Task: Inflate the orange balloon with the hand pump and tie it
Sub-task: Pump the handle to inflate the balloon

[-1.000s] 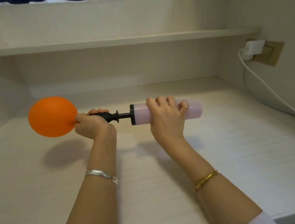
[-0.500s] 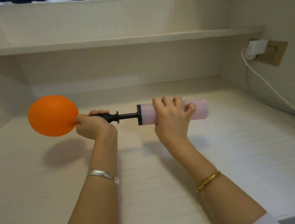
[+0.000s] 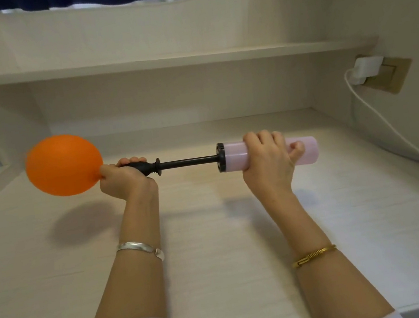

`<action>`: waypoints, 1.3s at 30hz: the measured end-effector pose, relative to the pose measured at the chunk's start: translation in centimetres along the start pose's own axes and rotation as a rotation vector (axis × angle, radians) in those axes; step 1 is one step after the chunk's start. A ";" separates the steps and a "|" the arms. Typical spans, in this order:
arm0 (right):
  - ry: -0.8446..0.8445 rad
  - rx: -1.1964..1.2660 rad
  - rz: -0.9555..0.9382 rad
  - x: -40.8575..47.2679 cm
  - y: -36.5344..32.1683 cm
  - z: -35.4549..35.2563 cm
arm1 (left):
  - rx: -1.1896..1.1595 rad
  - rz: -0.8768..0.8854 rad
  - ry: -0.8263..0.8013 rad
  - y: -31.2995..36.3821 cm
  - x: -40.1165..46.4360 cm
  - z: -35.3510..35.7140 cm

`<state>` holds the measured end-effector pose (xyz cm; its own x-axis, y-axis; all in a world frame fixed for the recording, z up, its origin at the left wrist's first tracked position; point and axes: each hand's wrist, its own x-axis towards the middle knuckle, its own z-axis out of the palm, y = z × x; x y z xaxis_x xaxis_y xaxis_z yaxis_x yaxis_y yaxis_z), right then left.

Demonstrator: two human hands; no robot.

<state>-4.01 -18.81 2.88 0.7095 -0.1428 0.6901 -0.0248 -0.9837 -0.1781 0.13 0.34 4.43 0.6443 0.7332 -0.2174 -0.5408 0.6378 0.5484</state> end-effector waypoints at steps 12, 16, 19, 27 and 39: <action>0.018 0.029 -0.111 -1.2 -3.9 0.6 | 0.038 -0.080 -0.065 -1.6 -1.1 0.4; 0.020 -0.004 -0.055 -0.2 -0.9 0.0 | 0.010 -0.065 -0.008 -0.6 0.1 0.1; 0.018 -0.015 -0.003 0.1 0.6 -0.1 | 0.001 -0.055 0.028 -0.1 0.8 -0.1; -0.009 0.020 -0.049 -0.9 -2.8 0.6 | 0.068 -0.045 -0.006 -1.7 -1.5 0.2; -0.012 0.014 0.009 0.0 0.9 0.0 | 0.015 -0.038 0.034 0.1 -0.1 -0.5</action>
<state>-4.07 -19.66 2.73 0.7177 -0.1497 0.6801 -0.0210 -0.9808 -0.1938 -0.28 0.47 4.10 0.6454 0.7162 -0.2656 -0.5080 0.6621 0.5510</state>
